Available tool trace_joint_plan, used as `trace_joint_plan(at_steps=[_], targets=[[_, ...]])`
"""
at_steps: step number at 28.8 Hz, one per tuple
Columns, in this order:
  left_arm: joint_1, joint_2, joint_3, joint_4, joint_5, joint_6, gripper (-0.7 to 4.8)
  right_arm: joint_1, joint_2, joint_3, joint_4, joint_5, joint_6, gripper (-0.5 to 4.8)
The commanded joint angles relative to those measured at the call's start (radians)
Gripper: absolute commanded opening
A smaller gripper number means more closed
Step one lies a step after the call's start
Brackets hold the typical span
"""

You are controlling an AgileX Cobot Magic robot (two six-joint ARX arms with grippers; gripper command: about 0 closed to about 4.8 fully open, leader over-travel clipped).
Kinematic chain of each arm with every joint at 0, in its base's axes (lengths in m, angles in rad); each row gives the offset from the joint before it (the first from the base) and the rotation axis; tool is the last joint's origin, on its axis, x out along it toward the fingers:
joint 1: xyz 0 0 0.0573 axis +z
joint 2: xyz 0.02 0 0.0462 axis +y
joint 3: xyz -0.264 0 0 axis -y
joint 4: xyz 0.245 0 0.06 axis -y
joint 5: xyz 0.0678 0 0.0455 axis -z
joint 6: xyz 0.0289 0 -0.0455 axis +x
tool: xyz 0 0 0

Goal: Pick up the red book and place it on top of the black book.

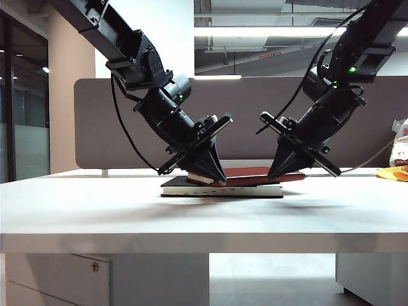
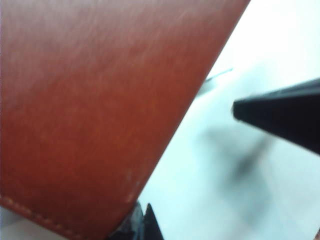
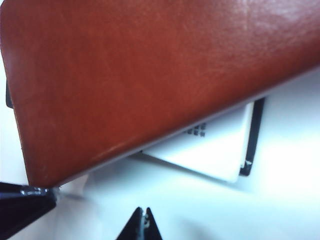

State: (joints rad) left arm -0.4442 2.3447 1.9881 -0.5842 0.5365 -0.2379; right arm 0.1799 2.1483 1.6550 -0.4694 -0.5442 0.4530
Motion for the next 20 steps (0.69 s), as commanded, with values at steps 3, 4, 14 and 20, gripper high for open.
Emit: trace_joint_plan(at_steps=[3,4,14,20], targets=[[0.000,-0.003,0.009,0.025,-0.027,0.002,-0.06,0.002,-0.009,0.006,0.008,-0.016,-0.005,-0.01],[0.001,-0.003,0.009,0.024,-0.029,0.002,-0.06,0.002,-0.009,0.006,0.006,-0.016,-0.005,-0.01],[0.031,0.019,0.010,0.025,-0.069,0.014,-0.06,0.003,-0.009,0.006,0.006,-0.016,-0.005,-0.01],[0.055,0.020,0.010,0.044,-0.073,0.018,-0.06,0.003,-0.009,0.006,0.011,-0.016,-0.005,-0.01]])
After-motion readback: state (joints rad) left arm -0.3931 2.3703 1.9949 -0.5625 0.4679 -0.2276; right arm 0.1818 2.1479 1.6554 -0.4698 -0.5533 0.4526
